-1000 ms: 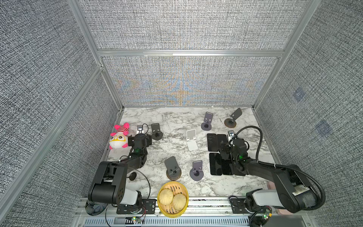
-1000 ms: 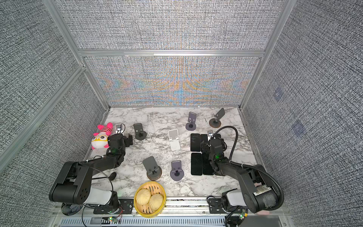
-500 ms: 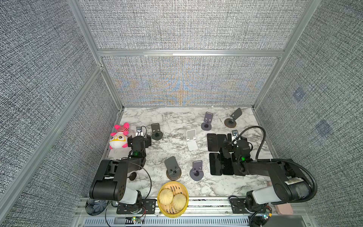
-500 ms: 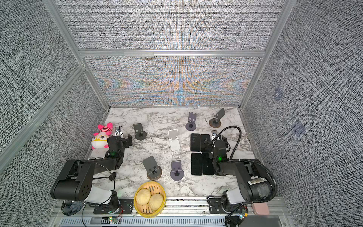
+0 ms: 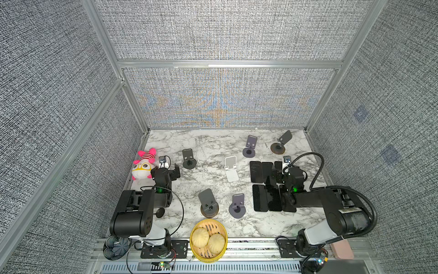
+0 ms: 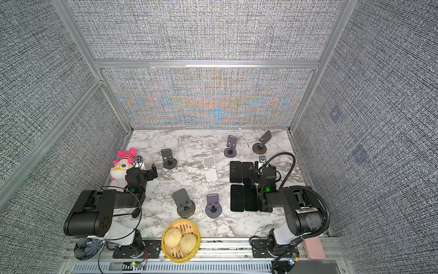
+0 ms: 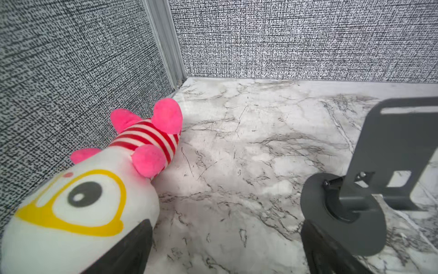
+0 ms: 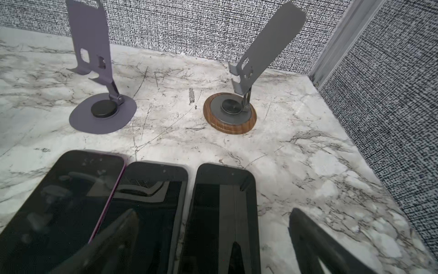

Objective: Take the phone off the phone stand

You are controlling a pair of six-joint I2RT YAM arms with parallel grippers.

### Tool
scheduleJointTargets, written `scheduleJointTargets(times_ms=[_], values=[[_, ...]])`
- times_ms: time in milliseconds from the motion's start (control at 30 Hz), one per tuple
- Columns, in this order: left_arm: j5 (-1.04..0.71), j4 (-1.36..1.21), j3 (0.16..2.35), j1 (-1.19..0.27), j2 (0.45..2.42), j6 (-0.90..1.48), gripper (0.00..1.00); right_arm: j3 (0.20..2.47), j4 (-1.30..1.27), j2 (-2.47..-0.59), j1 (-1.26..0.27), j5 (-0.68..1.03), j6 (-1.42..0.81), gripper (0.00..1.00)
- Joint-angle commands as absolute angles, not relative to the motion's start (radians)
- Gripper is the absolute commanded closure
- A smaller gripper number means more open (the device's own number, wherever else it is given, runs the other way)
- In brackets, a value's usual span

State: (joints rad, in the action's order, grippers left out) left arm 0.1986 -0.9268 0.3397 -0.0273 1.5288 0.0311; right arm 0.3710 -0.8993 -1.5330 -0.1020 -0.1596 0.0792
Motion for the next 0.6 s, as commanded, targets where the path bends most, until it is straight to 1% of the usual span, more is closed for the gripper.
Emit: scheduleJointTargets(times_ms=[0, 567], values=[[0.184, -0.969, 0.341, -0.028, 1.529, 0.039, 0.02, 0.385, -0.856, -1.526, -0.097, -0.136, 0.056, 0.01], [0.181, -0.964, 0.343, -0.026, 1.530, 0.038, 0.02, 0.399, -0.841, -1.536, -0.086, -0.115, 0.049, 0.01]])
